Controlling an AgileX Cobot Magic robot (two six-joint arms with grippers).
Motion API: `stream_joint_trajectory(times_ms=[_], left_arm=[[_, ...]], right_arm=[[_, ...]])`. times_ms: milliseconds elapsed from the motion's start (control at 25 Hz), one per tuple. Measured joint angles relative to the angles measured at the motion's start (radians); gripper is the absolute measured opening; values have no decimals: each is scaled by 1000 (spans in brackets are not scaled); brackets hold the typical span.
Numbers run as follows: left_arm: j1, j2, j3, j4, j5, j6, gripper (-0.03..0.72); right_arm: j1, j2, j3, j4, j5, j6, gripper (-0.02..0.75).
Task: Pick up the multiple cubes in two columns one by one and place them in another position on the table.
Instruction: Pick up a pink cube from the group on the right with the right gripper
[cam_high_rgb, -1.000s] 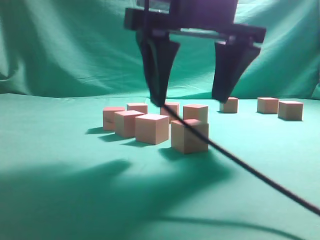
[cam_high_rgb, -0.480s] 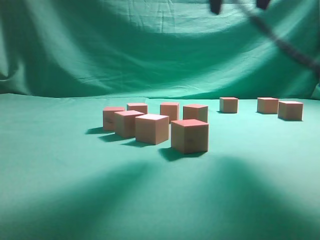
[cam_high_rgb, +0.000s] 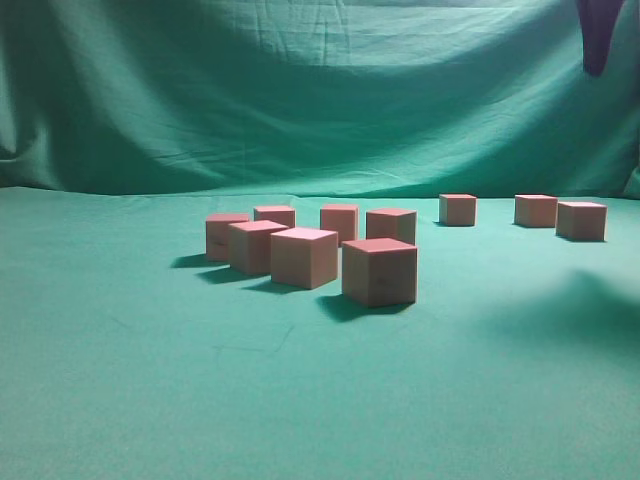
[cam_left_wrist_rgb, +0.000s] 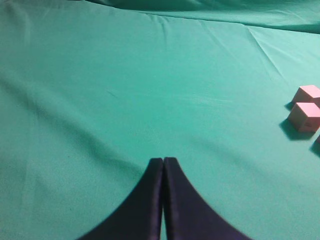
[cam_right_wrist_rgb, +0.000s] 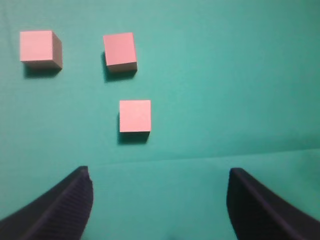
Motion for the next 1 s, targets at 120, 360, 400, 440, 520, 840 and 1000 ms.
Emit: stream_joint_trajectory(times_ms=[120,360,400,440,520,840,1000], left_arm=[[0,0,0,0,0,0,0],[0,0,0,0,0,0,0],[0,0,0,0,0,0,0],[0,0,0,0,0,0,0],[0,0,0,0,0,0,0],[0,0,0,0,0,0,0],[0,0,0,0,0,0,0]], right_arm=[[-48,56,0,73,-37,-76,529],[-78,184,-53,161,-42,-189,529],[-78,209,-75,169,-40,-198,529],[-78,228,-94,174,-36,-204,529],[-78,274,-139,177,-31,-212,529],[-78,399,-190,194,-18,-239,529],[-78,415,-190,236,-27,-257,445]])
